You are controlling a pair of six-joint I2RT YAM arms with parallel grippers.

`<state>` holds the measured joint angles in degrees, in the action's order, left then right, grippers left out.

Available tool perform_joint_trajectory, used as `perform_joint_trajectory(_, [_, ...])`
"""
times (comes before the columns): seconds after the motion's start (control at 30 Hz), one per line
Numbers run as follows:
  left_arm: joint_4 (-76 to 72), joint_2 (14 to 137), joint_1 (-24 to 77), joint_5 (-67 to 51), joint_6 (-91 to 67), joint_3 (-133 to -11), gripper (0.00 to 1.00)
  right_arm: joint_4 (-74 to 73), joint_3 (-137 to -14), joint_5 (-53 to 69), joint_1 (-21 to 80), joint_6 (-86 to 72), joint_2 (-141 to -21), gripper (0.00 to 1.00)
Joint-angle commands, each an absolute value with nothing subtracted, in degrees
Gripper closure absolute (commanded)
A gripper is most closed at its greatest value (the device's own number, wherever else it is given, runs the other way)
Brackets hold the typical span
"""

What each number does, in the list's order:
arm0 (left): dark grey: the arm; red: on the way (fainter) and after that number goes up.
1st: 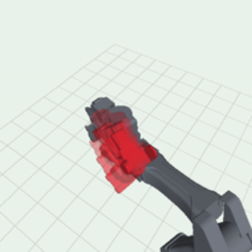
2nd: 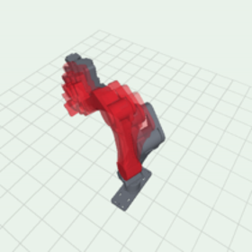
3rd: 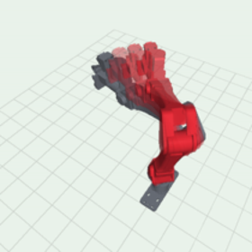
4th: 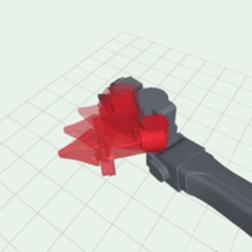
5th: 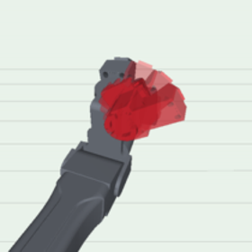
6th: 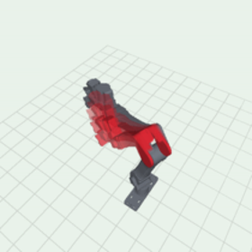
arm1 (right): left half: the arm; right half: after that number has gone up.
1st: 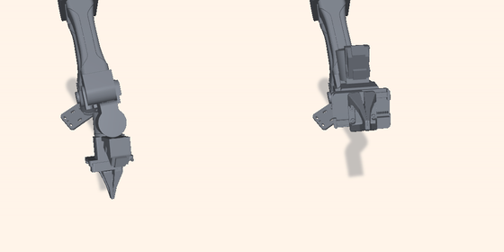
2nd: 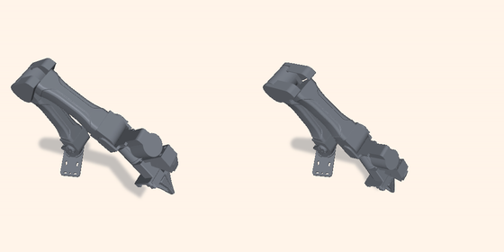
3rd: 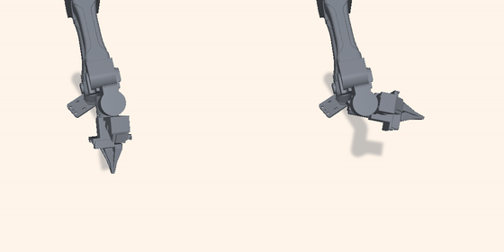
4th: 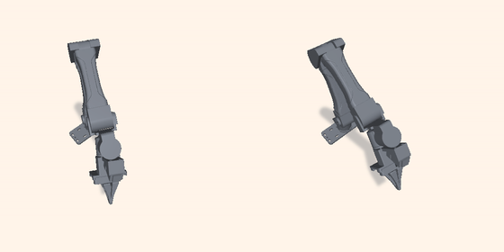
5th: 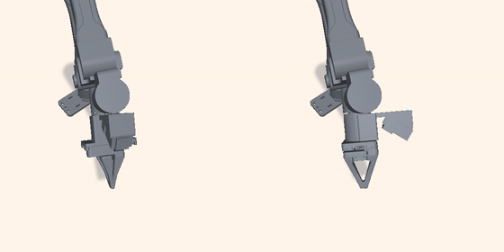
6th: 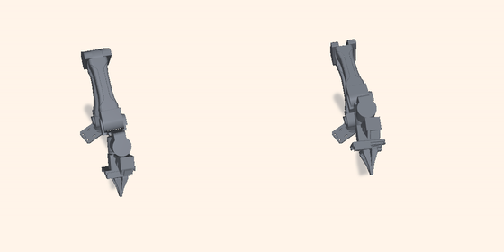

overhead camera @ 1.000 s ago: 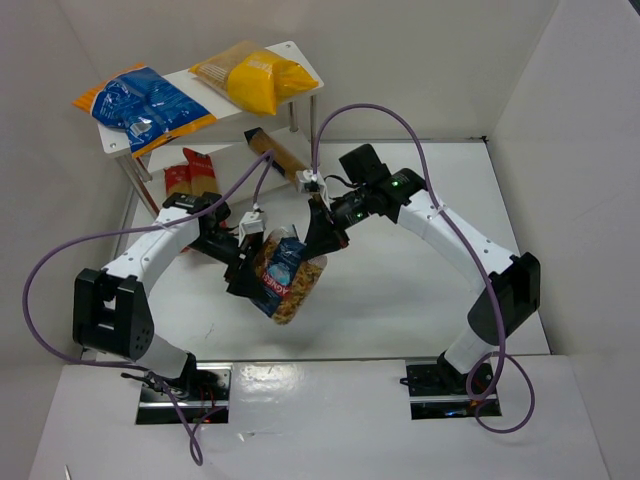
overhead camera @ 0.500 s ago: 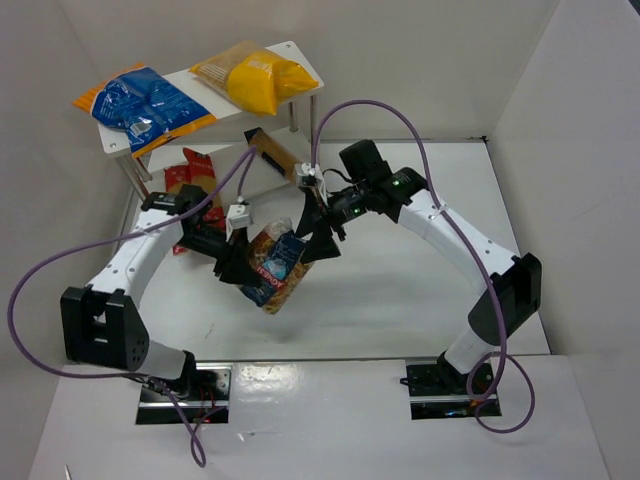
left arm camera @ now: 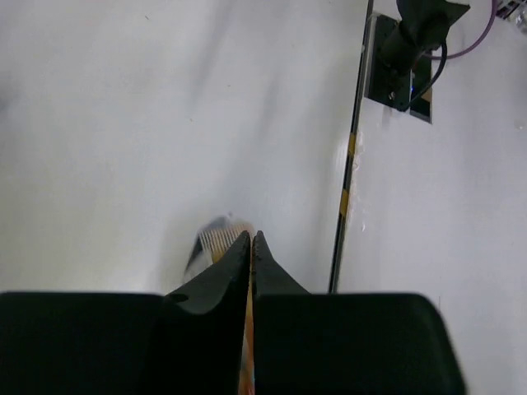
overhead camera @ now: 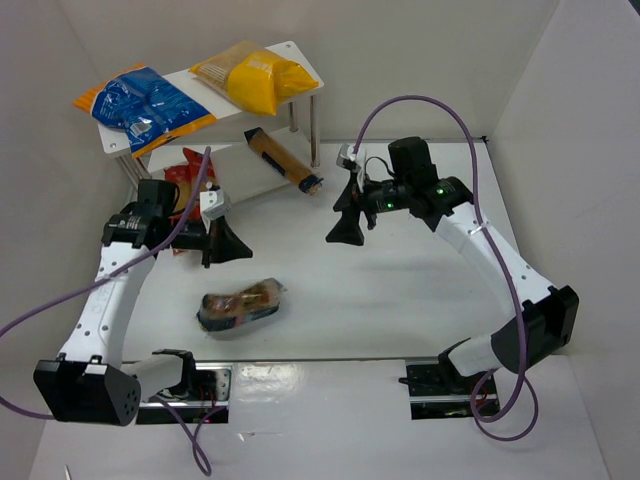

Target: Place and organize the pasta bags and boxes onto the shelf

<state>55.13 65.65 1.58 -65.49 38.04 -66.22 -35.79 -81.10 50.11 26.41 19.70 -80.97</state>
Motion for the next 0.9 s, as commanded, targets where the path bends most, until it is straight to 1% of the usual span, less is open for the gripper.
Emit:
perform_joint_trajectory(0.0, [50.98,66.18,1.32,-68.03,34.19,-64.69,1.0,-32.87,-80.51,49.13,26.81,19.07,-78.49,0.0])
perform_joint_trajectory(0.1, [50.45,66.8,2.19,-65.23,33.49,-64.17,1.0,-32.26,-79.98,48.6,26.81,19.07,-78.49,0.0])
perform_joint_trajectory(0.13, [50.45,67.67,3.24,-60.69,32.62,-64.16,0.92,-32.26,-79.98,47.99,26.81,19.07,-78.49,0.0])
perform_joint_trajectory(0.17, [50.45,67.68,4.47,-57.34,32.0,-64.16,0.61,-32.26,-79.98,47.99,26.81,19.07,-78.49,0.0])
perform_joint_trajectory(0.2, [50.45,68.2,7.27,-53.74,31.99,-64.16,0.35,-32.78,-79.98,47.99,26.81,19.07,-78.49,0.0])
perform_joint_trajectory(0.23, [50.45,67.68,8.51,-46.57,31.21,-64.68,0.23,-32.78,-79.98,47.99,26.81,19.59,-78.49,0.0])
perform_joint_trajectory(0.27, [50.45,67.15,9.74,-42.75,31.2,-64.69,0.13,-33.48,-79.98,47.99,26.81,19.6,-79.1,0.0])
perform_joint_trajectory(0.33, [50.45,64.27,13.16,-34.84,31.81,-64.69,0.05,-33.49,-79.98,47.99,26.81,20.38,-79.62,0.0])
perform_joint_trajectory(0.37, [50.45,63.2,14.4,-27.06,31.82,-64.17,0.03,-34.01,-79.46,47.99,26.81,20.39,-79.63,0.0])
perform_joint_trajectory(0.43, [53.24,60.22,17.38,-21.82,33.56,-64.16,0.0,-34.01,-79.45,47.99,26.81,20.39,-80.16,0.0])
perform_joint_trajectory(0.47, [54.04,59.42,18.36,-17.27,33.57,-64.68,0.0,-34.01,-79.45,47.99,26.81,20.39,-80.16,0.0])
perform_joint_trajectory(0.57, [57.39,57.39,21.53,-11.37,35.68,-65.21,0.0,-33.31,-78.32,47.46,26.81,20.39,-80.16,0.0])
perform_joint_trajectory(0.63, [59.84,56.78,23.37,-9.15,36.55,-63.91,0.0,-32.79,-77.78,46.85,26.81,20.39,-80.16,0.0])
perform_joint_trajectory(0.77, [60.56,61.34,24.95,-1.86,37.35,-58.38,0.0,-32.78,-77.78,46.85,26.81,20.39,-81.21,0.0])
perform_joint_trajectory(0.87, [59.24,66.34,26.01,-3.5,38.75,-56.51,0.0,-32.78,-77.78,46.85,26.81,20.39,-82.26,0.0])
